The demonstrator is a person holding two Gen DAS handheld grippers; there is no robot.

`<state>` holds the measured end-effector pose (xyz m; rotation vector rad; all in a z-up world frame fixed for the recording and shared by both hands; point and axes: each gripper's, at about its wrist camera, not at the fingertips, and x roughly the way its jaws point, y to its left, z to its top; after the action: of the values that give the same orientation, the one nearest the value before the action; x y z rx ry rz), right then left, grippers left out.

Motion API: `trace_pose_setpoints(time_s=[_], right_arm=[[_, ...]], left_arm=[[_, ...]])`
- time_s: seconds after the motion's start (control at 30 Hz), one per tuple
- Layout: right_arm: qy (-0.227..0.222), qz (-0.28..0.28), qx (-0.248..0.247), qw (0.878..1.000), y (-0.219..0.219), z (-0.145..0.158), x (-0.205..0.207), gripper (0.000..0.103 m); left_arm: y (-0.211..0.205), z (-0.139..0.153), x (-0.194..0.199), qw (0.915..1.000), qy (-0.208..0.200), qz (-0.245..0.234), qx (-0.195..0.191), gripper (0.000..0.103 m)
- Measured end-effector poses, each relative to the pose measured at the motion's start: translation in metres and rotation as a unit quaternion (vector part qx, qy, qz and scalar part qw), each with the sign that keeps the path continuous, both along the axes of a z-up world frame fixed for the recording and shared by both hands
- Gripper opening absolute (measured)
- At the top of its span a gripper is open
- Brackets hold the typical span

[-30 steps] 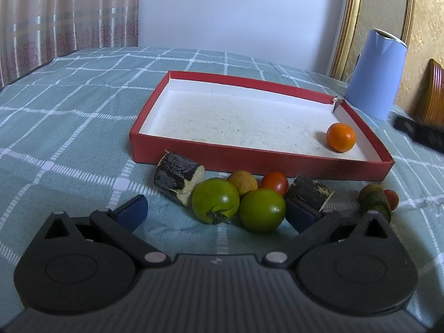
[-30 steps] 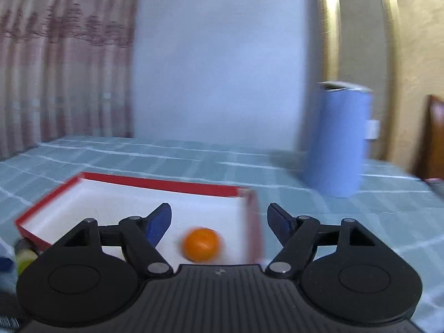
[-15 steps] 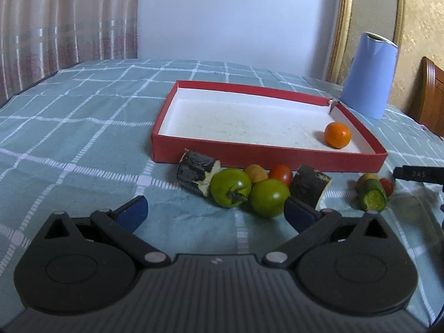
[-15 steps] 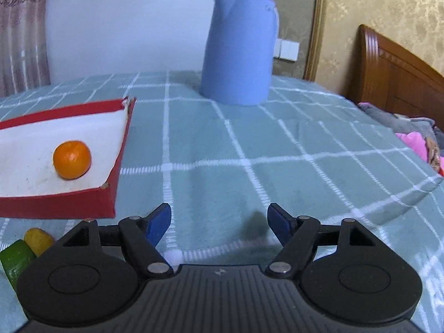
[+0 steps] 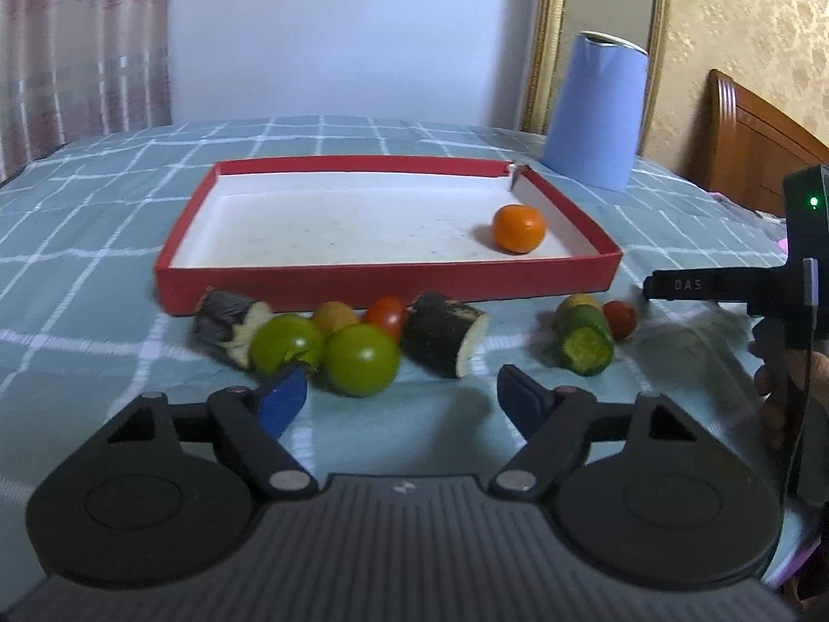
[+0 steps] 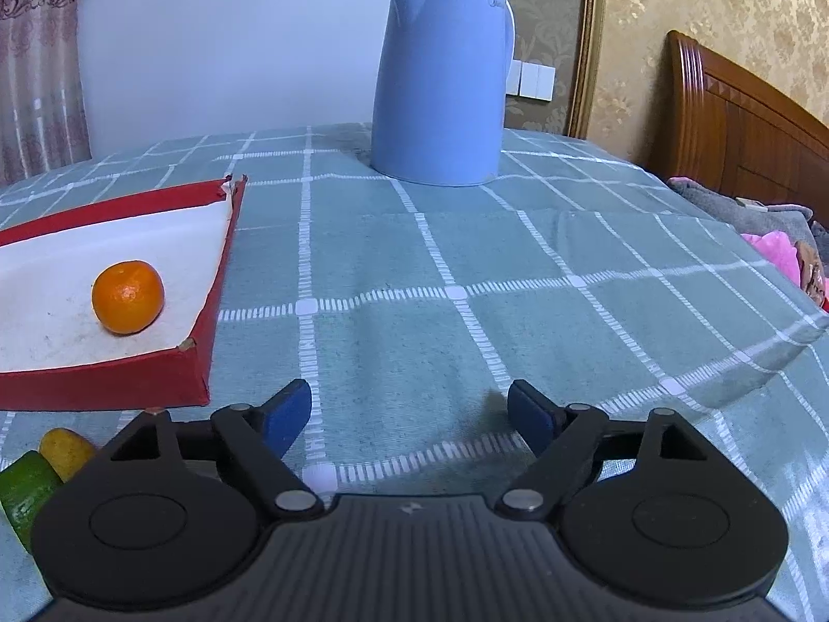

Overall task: Organize fruits
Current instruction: 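Move the left tool to the green tomato in front of the tray, then grasp the green tomato with the left tool and carry it over the tray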

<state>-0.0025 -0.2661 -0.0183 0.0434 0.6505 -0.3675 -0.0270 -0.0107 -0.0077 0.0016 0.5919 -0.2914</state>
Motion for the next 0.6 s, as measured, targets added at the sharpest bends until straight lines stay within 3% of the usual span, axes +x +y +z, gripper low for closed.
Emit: trace_pose_setpoints(time_s=[0.33,0.5,0.6], right_arm=[[0.000,-0.002,0.003,1.000,-0.001,-0.001,0.000,0.085],[0.001,-0.004,0.006,1.000,-0.003,-0.001,0.000,0.087],[0.002,-0.005,0.005,1.000,-0.002,-0.001,0.000,0.088]], left_arm=[[-0.006,-0.004,0.014,0.9999,0.005,0.010,0.005,0.039],[-0.003,-0.005,0.014,1.0000,-0.001,0.004,-0.001,0.037],[-0.001,-0.004,0.012,1.0000,-0.004,0.004,-0.001,0.027]])
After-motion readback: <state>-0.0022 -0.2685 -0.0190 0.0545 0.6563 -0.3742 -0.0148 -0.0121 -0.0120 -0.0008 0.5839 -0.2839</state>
